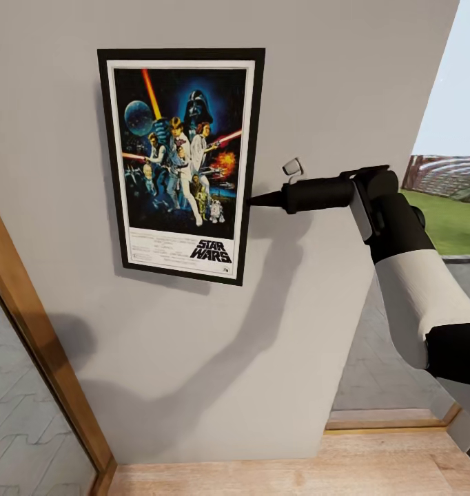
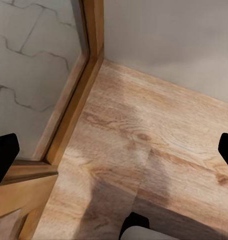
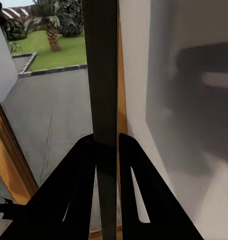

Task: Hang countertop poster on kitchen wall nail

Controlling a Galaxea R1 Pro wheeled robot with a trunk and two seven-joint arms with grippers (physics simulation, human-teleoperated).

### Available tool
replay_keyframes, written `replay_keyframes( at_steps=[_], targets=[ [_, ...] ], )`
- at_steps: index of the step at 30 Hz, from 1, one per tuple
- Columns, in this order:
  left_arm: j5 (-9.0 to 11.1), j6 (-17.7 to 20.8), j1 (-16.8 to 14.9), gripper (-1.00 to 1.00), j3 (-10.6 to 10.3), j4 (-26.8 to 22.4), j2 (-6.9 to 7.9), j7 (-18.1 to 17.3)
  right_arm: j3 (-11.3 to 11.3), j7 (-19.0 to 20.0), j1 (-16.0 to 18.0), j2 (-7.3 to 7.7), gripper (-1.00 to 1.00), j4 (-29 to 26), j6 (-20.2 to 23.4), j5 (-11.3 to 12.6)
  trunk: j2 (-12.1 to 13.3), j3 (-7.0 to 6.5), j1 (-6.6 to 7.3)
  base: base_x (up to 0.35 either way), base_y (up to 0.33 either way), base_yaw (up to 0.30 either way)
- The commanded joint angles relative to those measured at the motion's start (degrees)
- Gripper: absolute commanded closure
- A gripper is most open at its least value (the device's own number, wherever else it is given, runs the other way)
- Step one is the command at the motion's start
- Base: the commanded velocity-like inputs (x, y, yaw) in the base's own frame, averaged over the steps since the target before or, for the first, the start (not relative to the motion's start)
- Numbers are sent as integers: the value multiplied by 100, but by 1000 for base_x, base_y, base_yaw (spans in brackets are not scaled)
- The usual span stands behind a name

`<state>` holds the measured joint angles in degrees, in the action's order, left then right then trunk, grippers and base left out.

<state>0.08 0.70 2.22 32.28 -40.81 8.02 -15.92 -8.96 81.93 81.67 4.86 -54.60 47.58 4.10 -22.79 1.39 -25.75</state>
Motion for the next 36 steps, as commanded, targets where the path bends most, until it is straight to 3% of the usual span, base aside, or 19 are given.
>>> replay_keyframes(
  at_steps=[1, 36],
  targets=[
    [0, 8, -2, -100, 16, -6, -2, -34, -18, -1, 7, 6, 100, 2, 74, 47, -13, 12, -4, -17, 40, 0],
    [0, 9, -2, -100, 16, -6, -2, -34, -13, 7, 7, 15, 100, -7, 59, 47, -13, 12, -4, -2, 4, 0]
  ],
)
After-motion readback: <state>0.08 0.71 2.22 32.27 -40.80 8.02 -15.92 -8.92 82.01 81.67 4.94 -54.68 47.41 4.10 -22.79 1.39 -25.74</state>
